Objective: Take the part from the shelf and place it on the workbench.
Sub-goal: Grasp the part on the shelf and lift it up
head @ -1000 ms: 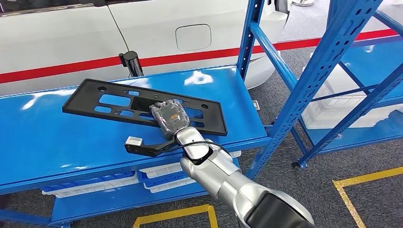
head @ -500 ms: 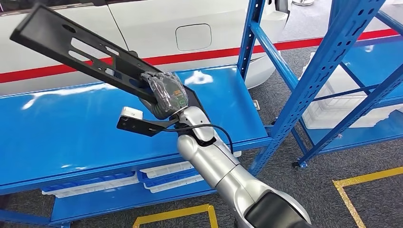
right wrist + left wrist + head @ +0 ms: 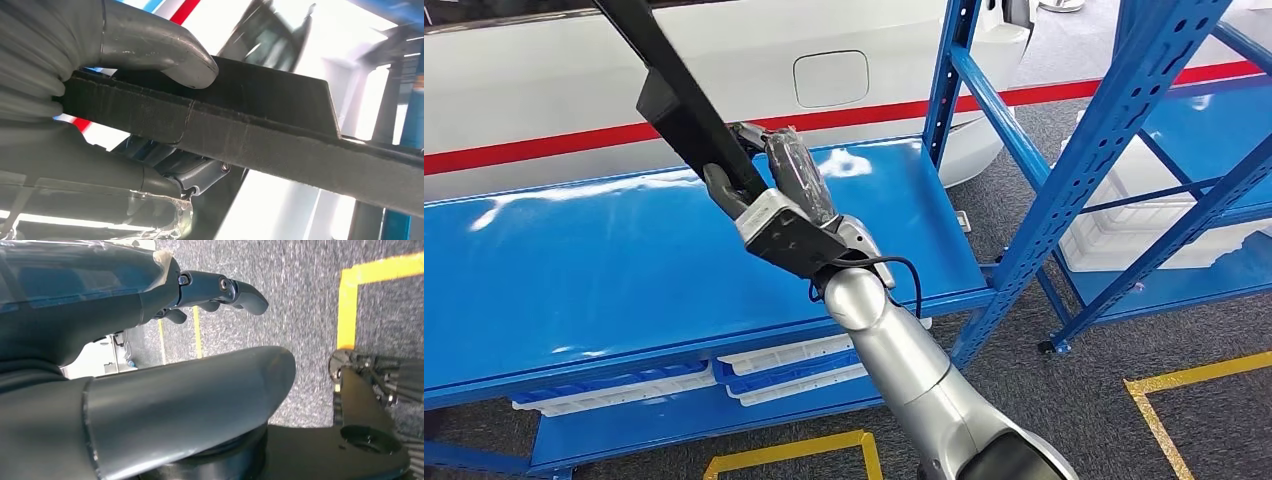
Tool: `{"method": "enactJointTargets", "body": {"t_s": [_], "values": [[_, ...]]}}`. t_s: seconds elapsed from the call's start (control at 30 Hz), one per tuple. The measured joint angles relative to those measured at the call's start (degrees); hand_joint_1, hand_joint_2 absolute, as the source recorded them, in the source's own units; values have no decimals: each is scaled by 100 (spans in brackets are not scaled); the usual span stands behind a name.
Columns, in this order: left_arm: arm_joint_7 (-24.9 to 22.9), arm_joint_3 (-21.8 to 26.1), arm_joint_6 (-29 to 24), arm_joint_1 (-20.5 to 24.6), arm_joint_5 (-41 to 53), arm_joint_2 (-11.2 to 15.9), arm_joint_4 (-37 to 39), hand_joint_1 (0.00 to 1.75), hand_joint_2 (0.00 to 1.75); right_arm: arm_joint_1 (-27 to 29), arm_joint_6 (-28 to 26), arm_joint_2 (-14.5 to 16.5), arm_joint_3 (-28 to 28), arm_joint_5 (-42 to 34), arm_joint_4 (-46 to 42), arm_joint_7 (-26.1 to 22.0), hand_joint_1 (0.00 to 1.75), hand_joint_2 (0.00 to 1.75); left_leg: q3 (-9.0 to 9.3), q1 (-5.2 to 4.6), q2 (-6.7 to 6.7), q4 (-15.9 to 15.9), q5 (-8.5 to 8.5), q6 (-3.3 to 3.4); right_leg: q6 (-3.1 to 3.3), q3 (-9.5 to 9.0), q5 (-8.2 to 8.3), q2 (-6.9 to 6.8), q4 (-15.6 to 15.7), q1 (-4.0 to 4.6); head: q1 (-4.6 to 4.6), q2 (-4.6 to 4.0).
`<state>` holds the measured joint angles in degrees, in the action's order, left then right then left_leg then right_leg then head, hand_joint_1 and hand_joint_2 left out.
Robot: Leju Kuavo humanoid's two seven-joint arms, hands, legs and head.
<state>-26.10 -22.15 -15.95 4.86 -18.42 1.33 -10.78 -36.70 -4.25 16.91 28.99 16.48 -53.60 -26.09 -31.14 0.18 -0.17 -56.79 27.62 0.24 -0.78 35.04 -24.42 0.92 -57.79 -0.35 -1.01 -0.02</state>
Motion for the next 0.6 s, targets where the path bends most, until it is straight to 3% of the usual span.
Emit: {"method": "enactJointTargets", "body": {"t_s": [0.07, 0.17, 0.6], "values": [[0, 19, 45, -3, -19, -4, 0, 0, 175, 78, 306, -60, -3, -597, -261, 9, 175, 175, 0, 0, 0, 0, 0, 0, 0, 0, 0, 0, 0, 0, 0, 0], [0, 29, 55, -4, -16, -13, 0, 0, 175, 168, 522, -155, 6, -1101, -598, 31, 175, 175, -1, 0, 1, 0, 0, 0, 0, 0, 0, 0, 0, 0, 0, 0], [0, 29, -168, -3, 5, -38, 0, 0, 175, 279, 766, -378, 286, -1746, -1294, 83, 175, 175, 1, 0, 0, 0, 0, 0, 0, 0, 0, 0, 0, 0, 1, 0]]}}
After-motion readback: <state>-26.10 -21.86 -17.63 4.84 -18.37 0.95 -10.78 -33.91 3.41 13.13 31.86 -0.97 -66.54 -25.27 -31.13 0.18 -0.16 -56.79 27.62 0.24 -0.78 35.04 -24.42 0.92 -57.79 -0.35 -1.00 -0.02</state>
